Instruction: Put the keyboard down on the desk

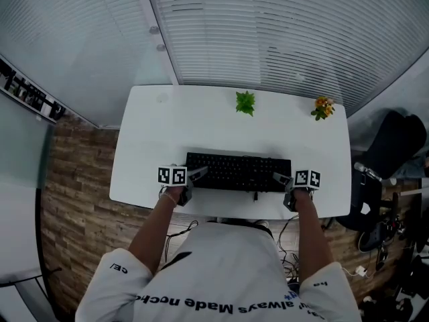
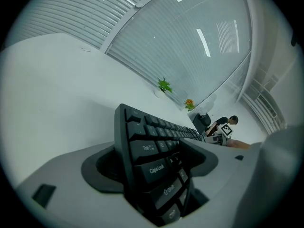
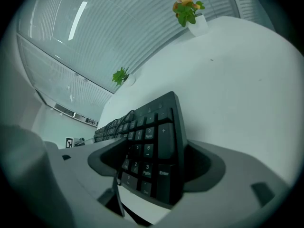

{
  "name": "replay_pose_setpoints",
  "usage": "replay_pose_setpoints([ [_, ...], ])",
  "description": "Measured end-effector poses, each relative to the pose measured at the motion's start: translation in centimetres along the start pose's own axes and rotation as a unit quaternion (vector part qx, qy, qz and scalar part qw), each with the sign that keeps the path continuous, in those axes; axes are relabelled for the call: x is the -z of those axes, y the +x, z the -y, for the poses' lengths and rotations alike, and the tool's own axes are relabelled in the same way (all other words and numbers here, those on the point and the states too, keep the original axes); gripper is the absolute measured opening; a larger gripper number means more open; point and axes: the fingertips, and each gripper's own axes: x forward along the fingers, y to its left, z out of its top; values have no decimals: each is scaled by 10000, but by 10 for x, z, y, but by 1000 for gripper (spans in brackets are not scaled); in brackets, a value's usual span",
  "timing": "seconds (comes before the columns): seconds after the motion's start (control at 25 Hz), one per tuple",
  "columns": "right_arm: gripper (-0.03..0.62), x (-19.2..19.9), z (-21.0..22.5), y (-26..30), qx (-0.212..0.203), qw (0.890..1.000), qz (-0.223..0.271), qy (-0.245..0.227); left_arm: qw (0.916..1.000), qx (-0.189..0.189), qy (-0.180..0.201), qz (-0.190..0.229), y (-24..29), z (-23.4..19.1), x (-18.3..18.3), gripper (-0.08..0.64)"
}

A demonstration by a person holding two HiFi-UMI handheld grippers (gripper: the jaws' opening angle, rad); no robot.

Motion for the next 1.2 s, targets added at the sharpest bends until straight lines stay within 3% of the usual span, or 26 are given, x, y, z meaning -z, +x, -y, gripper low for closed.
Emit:
replay_pose_setpoints([
  [0.44,408,-3,14,-5,821,9955,361,-319,9990,-407,200,-37,4,-2,0,388],
  [0.72,414,0,17,-4,1061,9913,611,-485,9977,-550,363,-125,4,-4,0,393],
  [0.88,413,3,19,-3,1313,9866,570,-786,9937,-804,725,-294,1,-7,6,397],
  [1.2,385,2,21,-5,1691,9775,644,-1082,9891,-1154,861,-303,-1,-11,9,408],
])
